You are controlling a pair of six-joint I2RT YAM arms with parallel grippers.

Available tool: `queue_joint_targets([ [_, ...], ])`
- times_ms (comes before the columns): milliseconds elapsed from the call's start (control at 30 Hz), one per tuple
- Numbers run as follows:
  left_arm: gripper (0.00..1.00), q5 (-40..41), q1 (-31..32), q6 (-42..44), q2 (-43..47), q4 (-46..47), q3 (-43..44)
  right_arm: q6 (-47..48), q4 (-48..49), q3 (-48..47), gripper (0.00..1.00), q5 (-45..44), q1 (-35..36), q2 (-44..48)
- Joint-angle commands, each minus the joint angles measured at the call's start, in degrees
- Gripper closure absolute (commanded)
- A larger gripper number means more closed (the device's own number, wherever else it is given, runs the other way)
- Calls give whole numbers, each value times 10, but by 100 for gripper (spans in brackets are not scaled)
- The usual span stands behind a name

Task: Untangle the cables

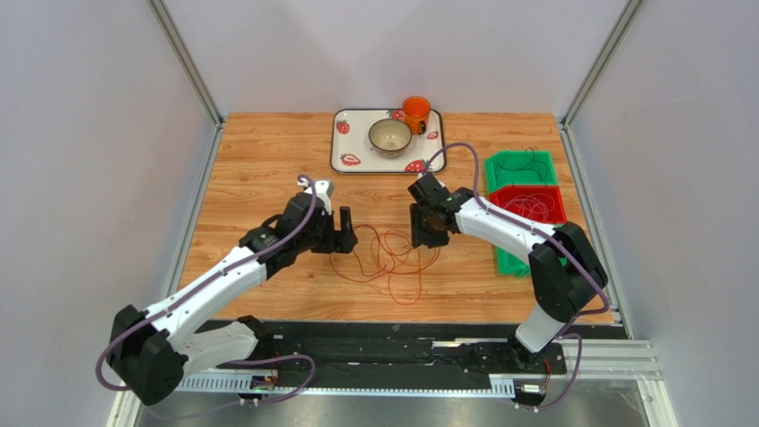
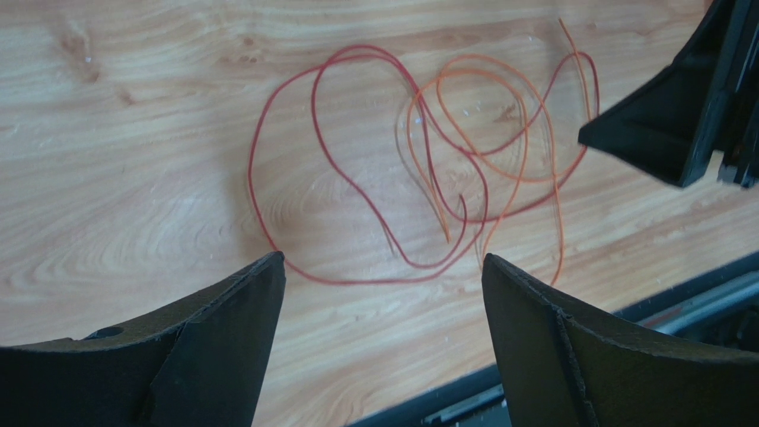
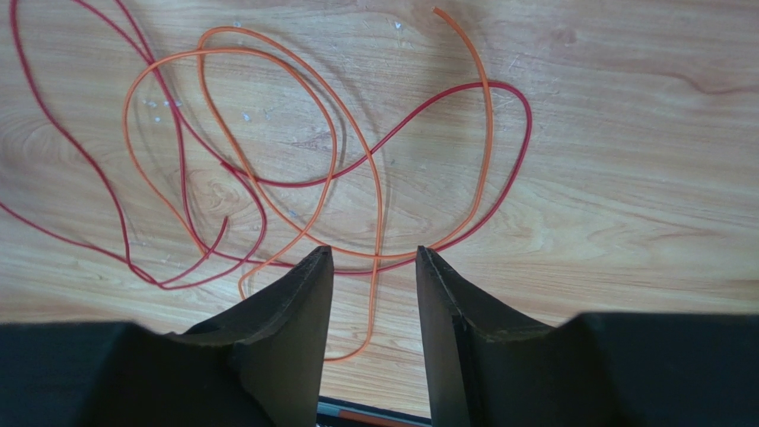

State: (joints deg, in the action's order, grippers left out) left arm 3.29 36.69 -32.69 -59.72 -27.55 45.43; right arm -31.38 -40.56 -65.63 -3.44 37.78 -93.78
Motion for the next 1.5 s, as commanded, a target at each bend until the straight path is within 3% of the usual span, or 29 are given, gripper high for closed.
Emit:
queue_joint_targets([
  [0,11,28,1,2,-54,138,-18,-64,23,-23,53,-24,18,-25],
  [167,12,41,1,-11,-89,263,-102,-72,12,-45,48,-40,40,-61],
  [333,14,31,2,-11,-68,313,-142,-74,11,-58,47,-46,51,-90],
  [867,14,25,2,-13,-55,327,-154,-60,-34,-68,47,-115,68,-105],
  [1467,16,27,1,-15,-60,324,-151,-47,-14,-64,48,-101,78,-144],
])
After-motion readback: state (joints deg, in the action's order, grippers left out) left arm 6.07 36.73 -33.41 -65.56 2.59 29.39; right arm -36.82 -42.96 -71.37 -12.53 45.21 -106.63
